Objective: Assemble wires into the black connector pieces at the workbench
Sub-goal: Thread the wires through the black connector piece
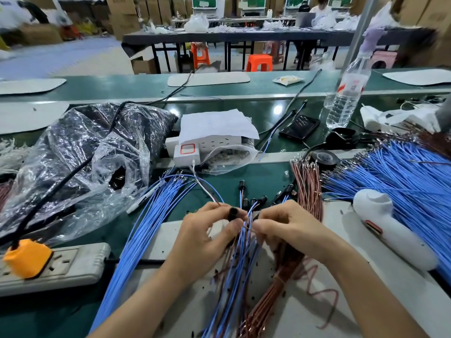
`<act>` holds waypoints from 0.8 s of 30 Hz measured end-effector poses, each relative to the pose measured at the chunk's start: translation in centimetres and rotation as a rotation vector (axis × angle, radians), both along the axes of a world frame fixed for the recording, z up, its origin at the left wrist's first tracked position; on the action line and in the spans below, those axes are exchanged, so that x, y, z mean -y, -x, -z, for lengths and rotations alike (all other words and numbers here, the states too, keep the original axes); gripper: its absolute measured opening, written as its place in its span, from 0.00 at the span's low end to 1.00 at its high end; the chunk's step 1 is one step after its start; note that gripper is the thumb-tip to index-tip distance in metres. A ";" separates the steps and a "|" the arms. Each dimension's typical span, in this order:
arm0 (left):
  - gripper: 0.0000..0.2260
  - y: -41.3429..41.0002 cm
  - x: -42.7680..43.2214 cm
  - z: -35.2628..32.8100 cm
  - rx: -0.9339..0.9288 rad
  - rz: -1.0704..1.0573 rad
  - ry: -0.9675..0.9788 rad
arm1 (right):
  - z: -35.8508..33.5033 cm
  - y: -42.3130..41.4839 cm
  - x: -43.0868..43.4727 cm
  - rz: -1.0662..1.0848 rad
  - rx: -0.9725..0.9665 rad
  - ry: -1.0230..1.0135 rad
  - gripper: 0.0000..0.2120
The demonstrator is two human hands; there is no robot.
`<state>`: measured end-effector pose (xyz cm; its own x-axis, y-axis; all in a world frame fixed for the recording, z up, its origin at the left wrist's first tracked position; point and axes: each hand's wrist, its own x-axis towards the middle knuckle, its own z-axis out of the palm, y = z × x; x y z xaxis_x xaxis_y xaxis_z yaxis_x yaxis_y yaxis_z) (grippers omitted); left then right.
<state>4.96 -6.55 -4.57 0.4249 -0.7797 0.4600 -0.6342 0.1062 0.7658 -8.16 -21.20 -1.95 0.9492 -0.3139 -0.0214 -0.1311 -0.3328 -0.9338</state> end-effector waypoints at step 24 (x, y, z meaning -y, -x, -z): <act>0.10 0.3 -0.3 -0.4 -0.055 -0.074 0.158 | 1.0 -0.4 2.1 0.675 0.318 -0.556 0.14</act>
